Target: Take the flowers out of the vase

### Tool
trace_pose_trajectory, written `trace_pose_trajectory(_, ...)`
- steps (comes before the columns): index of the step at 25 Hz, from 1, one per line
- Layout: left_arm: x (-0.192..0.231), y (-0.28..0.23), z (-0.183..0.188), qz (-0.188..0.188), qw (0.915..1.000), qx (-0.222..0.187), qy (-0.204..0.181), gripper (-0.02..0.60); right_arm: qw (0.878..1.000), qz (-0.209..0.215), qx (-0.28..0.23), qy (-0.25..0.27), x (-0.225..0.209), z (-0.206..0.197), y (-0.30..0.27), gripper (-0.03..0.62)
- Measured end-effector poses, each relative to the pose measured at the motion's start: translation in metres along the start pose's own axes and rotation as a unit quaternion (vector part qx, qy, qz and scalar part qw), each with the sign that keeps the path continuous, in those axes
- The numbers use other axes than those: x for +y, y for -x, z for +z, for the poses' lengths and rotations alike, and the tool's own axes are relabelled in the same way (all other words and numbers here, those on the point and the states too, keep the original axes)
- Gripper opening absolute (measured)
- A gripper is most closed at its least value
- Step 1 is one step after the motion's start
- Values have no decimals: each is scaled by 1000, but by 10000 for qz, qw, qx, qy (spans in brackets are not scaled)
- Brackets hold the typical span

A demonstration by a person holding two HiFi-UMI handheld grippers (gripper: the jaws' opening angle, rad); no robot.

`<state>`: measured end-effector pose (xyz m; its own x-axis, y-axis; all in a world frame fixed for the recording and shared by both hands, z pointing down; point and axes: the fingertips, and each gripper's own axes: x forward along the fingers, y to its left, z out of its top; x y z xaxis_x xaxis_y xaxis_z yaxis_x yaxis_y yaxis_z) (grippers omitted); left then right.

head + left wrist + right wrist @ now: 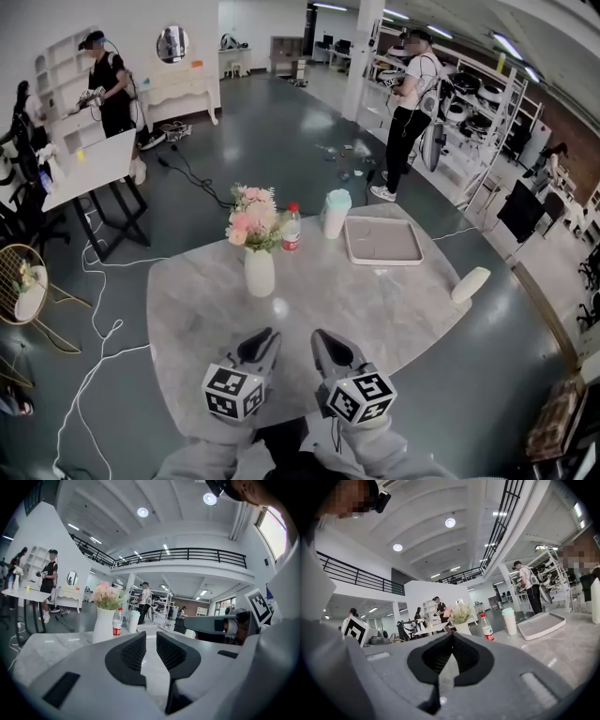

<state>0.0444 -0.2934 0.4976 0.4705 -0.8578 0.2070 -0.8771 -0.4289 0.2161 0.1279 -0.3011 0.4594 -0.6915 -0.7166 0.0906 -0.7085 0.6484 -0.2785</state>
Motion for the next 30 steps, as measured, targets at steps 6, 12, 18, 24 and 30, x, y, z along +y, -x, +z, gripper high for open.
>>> trace_pose_trajectory(6, 34, -20, 18, 204, 9997, -124, 12, 71, 9997, 186, 21, 130, -9, 14, -45, 0)
trace_pose_trajectory(12, 58, -39, 32, 382, 9991, -187, -63, 71, 9986, 447, 73, 259, -16, 22, -83, 0)
trace_pose_trajectory(18, 82, -55, 41, 489, 9985, -238, 52, 71, 9972, 707, 141, 209, -11, 29, -124, 0)
trace_pose_trajectory(24, 104, -69, 46, 572, 9978, -317, 110, 71, 9972, 687, 105, 266, -21, 38, -151, 0)
trace_pose_trajectory(30, 123, -76, 49, 693, 9968, -352, 169, 71, 9975, 590, 38, 382, -27, 43, -173, 2)
